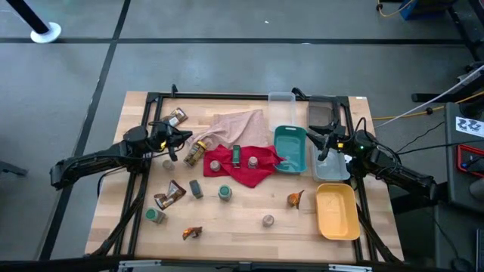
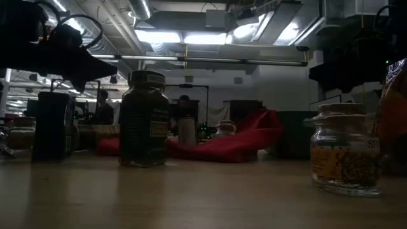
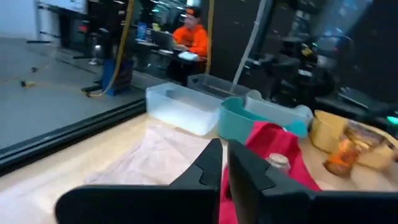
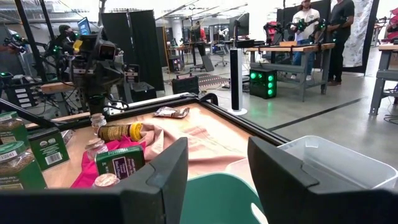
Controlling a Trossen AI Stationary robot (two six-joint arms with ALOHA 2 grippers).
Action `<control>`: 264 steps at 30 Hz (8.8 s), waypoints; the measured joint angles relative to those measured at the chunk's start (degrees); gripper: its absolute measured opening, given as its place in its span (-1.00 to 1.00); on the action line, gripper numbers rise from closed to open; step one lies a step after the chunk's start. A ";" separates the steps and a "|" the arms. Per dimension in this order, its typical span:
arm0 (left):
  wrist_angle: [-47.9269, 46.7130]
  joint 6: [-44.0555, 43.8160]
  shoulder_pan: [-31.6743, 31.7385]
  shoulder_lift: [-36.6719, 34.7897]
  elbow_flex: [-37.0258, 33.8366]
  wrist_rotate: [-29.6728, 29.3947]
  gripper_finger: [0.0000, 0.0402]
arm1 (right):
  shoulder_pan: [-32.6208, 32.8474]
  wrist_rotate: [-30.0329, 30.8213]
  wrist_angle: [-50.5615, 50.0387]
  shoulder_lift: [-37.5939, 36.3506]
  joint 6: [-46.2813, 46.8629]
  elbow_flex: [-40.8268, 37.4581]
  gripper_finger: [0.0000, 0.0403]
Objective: Sort spices by type
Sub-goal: Put the yellow seasoning can into the black transparent bin
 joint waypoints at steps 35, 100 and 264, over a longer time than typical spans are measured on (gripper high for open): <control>-22.76 -6.08 -7.17 30.67 30.39 -0.90 -0.14 | 0.01 -0.13 -0.02 0.00 2.69 -0.01 -0.17; -40.18 -21.45 -7.15 60.43 32.49 1.90 0.27 | 0.01 -0.19 -0.07 0.00 2.75 -0.01 -0.17; 20.92 0.62 -18.43 95.10 56.54 3.32 0.04 | 12.01 -25.62 -13.24 69.79 -5.01 47.79 0.16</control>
